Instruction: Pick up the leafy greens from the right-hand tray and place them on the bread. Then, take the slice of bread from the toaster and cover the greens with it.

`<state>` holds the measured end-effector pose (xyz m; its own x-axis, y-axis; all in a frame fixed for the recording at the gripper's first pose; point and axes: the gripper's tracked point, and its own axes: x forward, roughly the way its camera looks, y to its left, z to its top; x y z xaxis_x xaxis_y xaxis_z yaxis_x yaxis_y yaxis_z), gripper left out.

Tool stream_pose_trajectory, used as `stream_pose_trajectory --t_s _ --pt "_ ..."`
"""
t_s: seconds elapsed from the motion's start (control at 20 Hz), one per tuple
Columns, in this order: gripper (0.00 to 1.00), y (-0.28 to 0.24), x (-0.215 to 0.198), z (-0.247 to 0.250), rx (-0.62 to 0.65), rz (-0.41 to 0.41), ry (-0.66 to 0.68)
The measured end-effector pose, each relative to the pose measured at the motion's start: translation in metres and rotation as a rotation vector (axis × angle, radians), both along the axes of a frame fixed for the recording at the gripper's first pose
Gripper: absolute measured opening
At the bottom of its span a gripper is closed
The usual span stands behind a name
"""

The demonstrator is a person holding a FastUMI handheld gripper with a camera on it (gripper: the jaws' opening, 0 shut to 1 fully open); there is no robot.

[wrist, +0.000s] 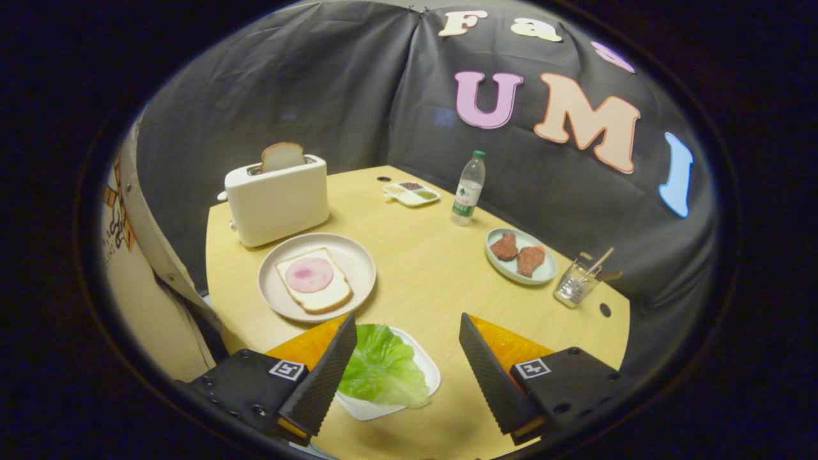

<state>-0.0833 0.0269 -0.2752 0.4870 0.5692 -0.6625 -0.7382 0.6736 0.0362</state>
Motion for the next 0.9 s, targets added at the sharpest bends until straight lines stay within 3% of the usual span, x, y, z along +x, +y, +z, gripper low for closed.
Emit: stream_pose_trajectory --t_s 0.45,0.9 --pt "1.00 0.005 -0.035 -0.067 -0.078 0.097 0.140" --pt "1.00 -0.002 -0.051 -0.113 -0.146 0.131 0.232"
